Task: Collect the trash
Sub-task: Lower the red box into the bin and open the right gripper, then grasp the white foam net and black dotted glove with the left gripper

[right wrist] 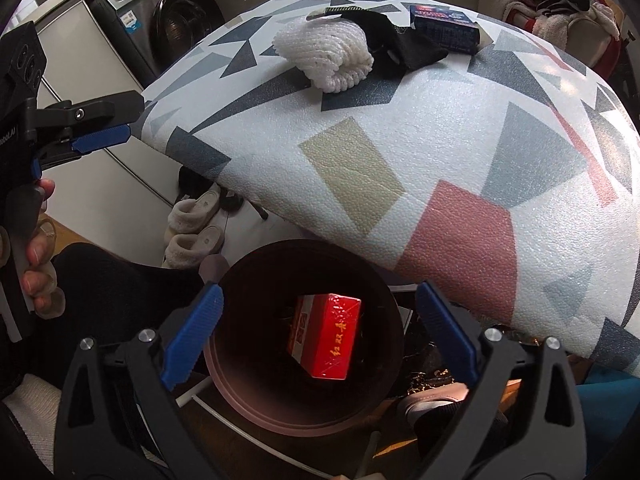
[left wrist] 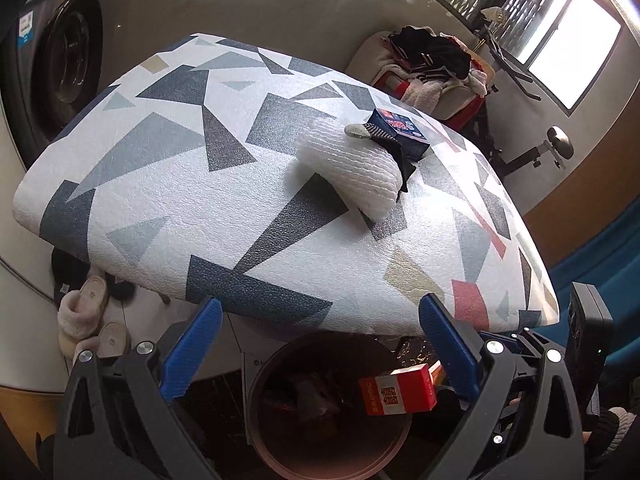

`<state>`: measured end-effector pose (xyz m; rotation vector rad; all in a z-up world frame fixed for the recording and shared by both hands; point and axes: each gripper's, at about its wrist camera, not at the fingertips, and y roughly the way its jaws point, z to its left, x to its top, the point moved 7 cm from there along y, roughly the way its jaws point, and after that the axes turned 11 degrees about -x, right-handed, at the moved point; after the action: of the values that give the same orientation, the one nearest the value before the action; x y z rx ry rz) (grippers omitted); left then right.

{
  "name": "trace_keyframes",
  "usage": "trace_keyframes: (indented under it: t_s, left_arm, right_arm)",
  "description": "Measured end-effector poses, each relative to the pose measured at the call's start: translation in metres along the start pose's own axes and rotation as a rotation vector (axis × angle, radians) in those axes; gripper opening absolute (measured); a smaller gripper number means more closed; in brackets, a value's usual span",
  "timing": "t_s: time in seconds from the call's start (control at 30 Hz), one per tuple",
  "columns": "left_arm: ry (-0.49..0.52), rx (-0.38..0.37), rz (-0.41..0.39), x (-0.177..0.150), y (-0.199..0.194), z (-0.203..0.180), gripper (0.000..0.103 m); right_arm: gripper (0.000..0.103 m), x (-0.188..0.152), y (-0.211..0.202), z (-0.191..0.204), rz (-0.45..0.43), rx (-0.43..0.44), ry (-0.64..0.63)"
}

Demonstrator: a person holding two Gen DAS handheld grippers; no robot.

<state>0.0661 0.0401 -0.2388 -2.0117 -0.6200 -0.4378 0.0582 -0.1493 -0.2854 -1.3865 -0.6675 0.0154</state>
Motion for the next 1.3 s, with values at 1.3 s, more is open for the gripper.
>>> trace_keyframes:
  t_s: [1.3]
  left_arm:
    - [-0.298, 0.132, 0.012, 0.147, 0.166, -0.003, 0.097]
  right_arm:
    - [0.097, 0.062, 0.009, -0.136, -0.098, -0.213, 0.169]
